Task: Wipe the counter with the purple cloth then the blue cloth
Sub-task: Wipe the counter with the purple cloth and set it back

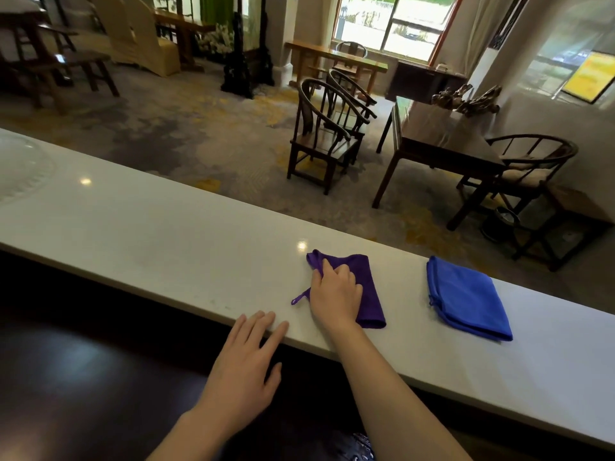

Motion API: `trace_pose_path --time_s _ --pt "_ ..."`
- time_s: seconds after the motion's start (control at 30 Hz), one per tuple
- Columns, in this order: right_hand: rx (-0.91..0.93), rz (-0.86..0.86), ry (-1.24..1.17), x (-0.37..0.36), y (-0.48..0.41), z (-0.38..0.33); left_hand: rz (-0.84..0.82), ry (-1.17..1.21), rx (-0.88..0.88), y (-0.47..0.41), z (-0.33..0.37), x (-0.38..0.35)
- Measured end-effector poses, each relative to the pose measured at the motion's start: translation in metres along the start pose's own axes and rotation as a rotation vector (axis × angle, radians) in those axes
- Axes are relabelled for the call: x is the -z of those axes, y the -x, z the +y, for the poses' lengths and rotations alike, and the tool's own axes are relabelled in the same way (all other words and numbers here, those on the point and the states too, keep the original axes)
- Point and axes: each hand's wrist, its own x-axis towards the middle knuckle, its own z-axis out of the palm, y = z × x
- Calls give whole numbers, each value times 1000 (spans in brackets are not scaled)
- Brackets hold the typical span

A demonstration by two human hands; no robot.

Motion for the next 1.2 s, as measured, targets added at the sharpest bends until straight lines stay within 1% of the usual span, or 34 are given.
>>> trace_pose_path --time_s 0.17,0.27,0.5,0.73,1.2 --pt "100 -14 -9 -10 16 -46 -37 -16 -20 -1 -1 6" --pt "161 -16 -25 -16 24 -66 -17 -4 -28 -1 -3 7" --pt "179 -16 -53 -13 27 -69 23 40 -47 0 -5 6" --pt "134 47 -15 -4 38 -44 18 31 -66 1 -9 1" --pt "-59 57 61 36 67 59 28 40 -72 -1 -8 -8"
